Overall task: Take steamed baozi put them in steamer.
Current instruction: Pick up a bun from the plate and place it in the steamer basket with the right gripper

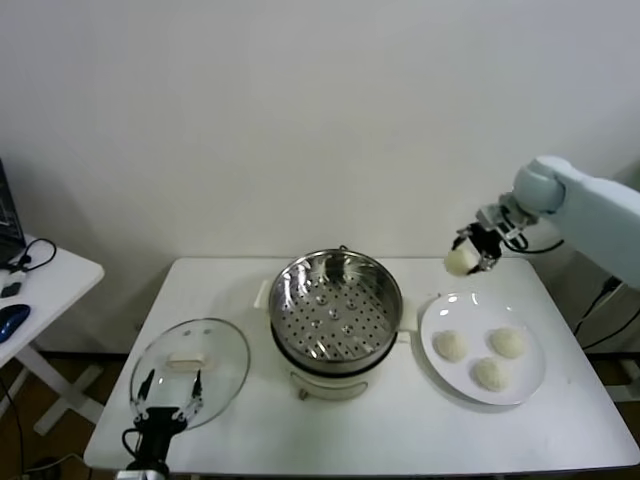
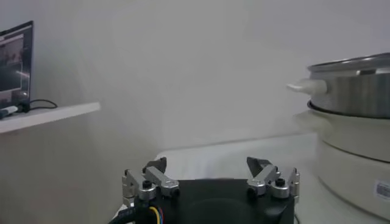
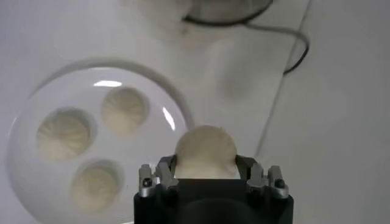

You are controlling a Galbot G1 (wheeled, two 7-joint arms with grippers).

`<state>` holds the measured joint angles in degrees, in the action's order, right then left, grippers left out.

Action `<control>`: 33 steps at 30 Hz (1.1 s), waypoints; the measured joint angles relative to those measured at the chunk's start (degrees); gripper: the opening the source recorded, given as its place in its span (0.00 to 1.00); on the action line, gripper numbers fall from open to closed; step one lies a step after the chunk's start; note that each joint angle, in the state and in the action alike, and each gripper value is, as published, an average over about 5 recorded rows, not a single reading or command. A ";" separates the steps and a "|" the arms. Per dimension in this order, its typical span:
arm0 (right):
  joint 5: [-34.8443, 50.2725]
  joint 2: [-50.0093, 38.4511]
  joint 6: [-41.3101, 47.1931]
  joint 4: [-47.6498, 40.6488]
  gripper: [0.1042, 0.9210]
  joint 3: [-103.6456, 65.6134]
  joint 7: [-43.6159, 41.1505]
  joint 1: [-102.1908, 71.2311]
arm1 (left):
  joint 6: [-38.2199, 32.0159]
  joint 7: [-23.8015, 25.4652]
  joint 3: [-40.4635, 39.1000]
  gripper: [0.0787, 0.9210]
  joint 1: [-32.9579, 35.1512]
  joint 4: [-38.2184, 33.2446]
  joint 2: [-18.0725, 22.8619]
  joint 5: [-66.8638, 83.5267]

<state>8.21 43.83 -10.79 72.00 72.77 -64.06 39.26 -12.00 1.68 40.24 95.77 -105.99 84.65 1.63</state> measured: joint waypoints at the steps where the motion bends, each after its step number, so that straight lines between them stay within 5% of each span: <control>1: 0.37 0.58 -0.60 1.30 0.67 0.70 0.27 1.29 | -0.04 -0.02 0.02 0.88 0.02 0.00 0.01 -0.04; 13: -1.04 11.25 -9.59 7.37 0.67 7.31 4.84 6.88 | -0.67 -0.63 0.12 0.88 -0.01 0.32 0.61 -0.83; 33: -15.87 23.20 -19.66 -2.53 0.66 8.51 9.80 -3.38 | -1.86 -0.96 0.62 0.88 -1.12 2.39 0.65 -1.23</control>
<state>-7.65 67.03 -30.45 69.46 81.28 -54.26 35.88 -13.86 0.72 40.86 94.64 -103.60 85.30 0.40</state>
